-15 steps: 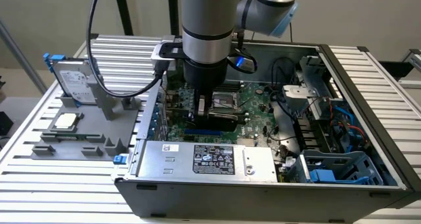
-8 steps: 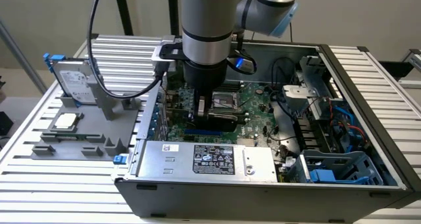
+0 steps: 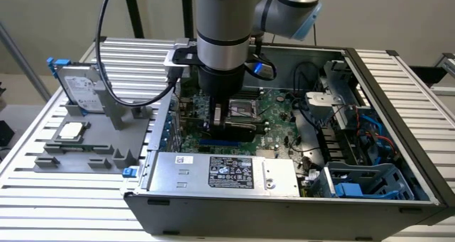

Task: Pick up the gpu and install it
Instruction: 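Insert the gpu into the slot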

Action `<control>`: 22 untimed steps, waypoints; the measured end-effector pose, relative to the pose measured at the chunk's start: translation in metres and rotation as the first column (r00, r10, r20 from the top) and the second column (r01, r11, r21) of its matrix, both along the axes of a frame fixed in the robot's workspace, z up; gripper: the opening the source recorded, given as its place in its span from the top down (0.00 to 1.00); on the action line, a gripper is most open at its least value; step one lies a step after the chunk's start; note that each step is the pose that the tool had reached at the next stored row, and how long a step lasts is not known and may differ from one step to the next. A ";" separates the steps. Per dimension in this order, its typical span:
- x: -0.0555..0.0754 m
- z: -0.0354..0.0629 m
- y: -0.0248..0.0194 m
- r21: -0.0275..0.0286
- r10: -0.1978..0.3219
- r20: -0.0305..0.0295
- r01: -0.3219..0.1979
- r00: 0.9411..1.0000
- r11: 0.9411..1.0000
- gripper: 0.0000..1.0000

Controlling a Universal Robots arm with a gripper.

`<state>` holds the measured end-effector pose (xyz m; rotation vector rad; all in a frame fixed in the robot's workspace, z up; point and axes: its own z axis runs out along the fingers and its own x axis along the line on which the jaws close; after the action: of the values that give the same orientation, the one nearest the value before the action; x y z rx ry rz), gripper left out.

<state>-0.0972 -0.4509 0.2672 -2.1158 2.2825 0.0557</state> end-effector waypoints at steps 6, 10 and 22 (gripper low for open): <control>-0.002 -0.0023 0.0025 0.000 0.011 0.000 -0.011 1.000 1.000 1.00; -0.003 -0.0040 0.0041 -0.007 0.016 0.000 -0.016 1.000 1.000 1.00; -0.003 -0.0086 0.0076 -0.031 0.018 0.000 -0.018 1.000 0.999 1.00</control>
<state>-0.1000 -0.4434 0.2586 -2.1519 2.2792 0.0206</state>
